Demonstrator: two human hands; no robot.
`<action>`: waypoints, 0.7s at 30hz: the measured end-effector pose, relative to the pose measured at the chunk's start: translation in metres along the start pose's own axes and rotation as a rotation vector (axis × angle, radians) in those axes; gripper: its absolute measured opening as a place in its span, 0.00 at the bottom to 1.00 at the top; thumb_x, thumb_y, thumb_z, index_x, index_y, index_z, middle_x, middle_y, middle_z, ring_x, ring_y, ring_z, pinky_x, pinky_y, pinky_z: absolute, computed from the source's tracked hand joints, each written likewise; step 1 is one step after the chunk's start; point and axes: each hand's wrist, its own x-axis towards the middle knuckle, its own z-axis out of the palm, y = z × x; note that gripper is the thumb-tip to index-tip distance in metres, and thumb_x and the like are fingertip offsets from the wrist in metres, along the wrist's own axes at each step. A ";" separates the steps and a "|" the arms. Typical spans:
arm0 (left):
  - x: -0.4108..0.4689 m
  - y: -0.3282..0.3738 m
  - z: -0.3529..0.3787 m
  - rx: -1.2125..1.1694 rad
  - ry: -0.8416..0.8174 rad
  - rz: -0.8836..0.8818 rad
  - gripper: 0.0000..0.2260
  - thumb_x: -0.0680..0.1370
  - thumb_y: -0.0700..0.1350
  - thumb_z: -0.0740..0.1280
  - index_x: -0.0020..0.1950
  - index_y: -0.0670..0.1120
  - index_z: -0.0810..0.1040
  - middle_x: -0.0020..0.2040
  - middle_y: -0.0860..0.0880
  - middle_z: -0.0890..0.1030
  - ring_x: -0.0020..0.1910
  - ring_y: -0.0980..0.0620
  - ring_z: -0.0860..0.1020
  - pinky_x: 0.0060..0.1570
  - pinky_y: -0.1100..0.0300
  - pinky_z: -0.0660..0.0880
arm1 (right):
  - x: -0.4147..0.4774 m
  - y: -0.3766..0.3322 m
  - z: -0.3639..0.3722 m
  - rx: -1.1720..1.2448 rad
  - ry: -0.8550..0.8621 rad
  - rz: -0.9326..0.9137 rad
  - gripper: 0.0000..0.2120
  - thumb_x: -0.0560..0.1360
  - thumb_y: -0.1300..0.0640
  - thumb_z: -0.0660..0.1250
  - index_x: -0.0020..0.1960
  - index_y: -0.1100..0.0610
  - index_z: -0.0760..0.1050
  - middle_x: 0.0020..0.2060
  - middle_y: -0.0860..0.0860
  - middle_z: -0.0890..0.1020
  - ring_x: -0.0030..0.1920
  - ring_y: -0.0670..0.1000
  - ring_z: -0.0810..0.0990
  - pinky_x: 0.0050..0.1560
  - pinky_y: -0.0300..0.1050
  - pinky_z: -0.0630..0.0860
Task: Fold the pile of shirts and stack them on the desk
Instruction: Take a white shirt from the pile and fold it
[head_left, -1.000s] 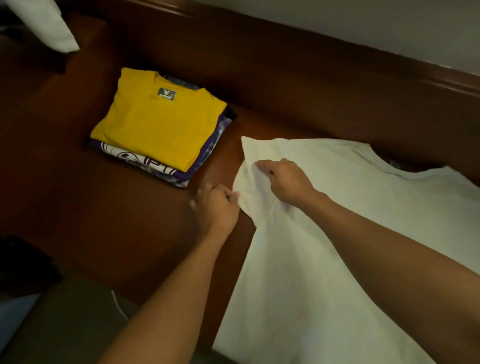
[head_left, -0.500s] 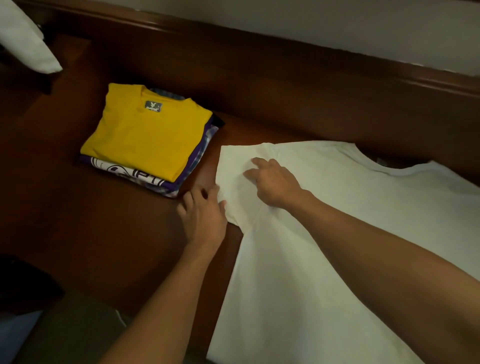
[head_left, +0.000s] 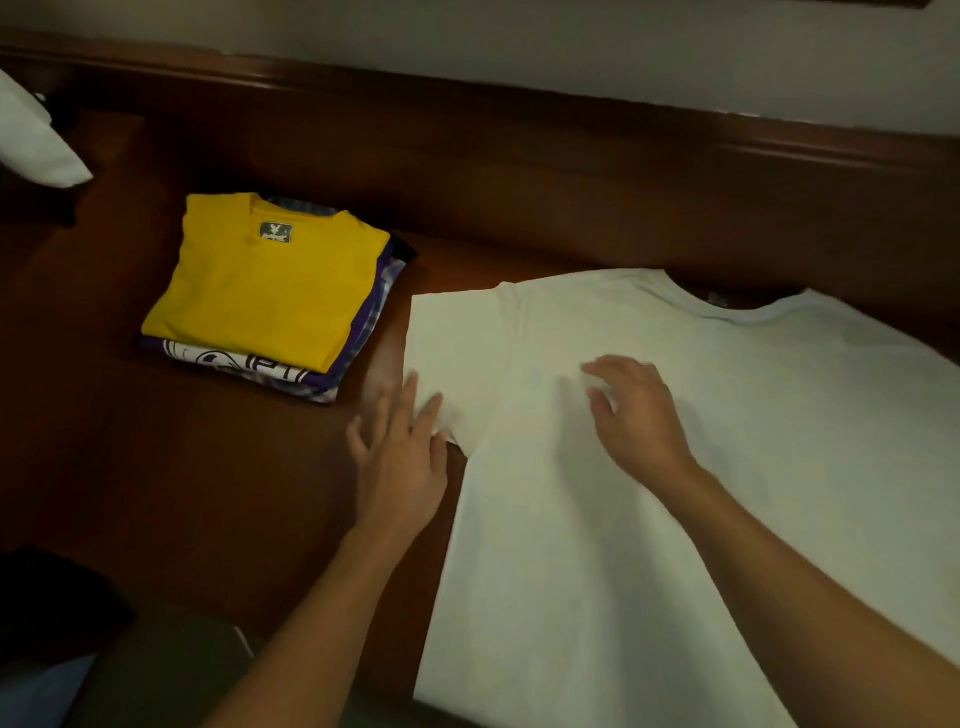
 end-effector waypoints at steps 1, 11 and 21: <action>-0.019 0.004 0.003 0.009 -0.006 0.090 0.22 0.85 0.54 0.53 0.80 0.57 0.60 0.84 0.51 0.50 0.82 0.48 0.47 0.75 0.35 0.51 | -0.025 0.015 -0.003 0.002 0.030 0.039 0.17 0.82 0.57 0.64 0.70 0.53 0.76 0.70 0.52 0.76 0.70 0.56 0.71 0.70 0.46 0.63; -0.129 0.011 0.035 0.165 -0.202 0.361 0.29 0.84 0.64 0.40 0.83 0.56 0.41 0.83 0.51 0.37 0.82 0.48 0.38 0.76 0.32 0.44 | -0.261 0.086 -0.007 -0.330 0.017 0.431 0.34 0.80 0.36 0.35 0.83 0.49 0.43 0.82 0.49 0.41 0.81 0.52 0.38 0.79 0.59 0.38; -0.174 0.009 0.033 0.224 -0.304 0.355 0.31 0.80 0.68 0.35 0.80 0.59 0.32 0.81 0.54 0.31 0.80 0.49 0.33 0.70 0.34 0.28 | -0.291 0.113 -0.046 -0.406 -0.241 0.415 0.35 0.84 0.38 0.48 0.81 0.46 0.32 0.78 0.48 0.27 0.80 0.55 0.30 0.79 0.62 0.41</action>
